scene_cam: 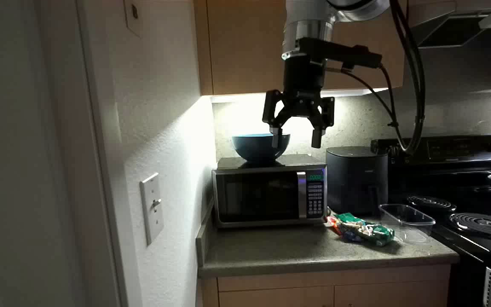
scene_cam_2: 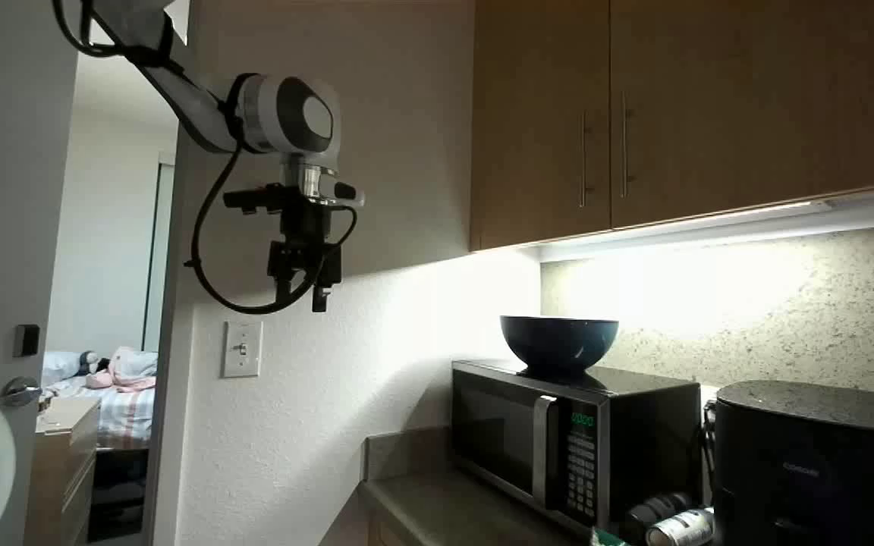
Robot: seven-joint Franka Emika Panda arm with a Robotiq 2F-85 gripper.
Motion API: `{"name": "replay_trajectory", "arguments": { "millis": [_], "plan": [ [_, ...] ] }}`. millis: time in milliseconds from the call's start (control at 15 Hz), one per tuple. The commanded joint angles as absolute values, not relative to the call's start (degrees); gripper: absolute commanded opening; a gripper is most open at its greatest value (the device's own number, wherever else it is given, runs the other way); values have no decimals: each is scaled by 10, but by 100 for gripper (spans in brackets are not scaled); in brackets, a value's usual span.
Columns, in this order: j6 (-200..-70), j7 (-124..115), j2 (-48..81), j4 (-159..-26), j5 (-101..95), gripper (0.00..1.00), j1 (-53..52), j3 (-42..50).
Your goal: Flip the switch on the wall
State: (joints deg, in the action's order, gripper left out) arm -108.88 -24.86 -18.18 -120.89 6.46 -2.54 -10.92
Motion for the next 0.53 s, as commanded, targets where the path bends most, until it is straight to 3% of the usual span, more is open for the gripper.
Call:
{"name": "replay_trajectory", "arguments": {
  "millis": [0,467],
  "plan": [
    [-1088,-250,-181,-1208,63,100,-30,-105],
    [-1095,-221,-158,-1203,69,100,-44,-109]
  ]
}}
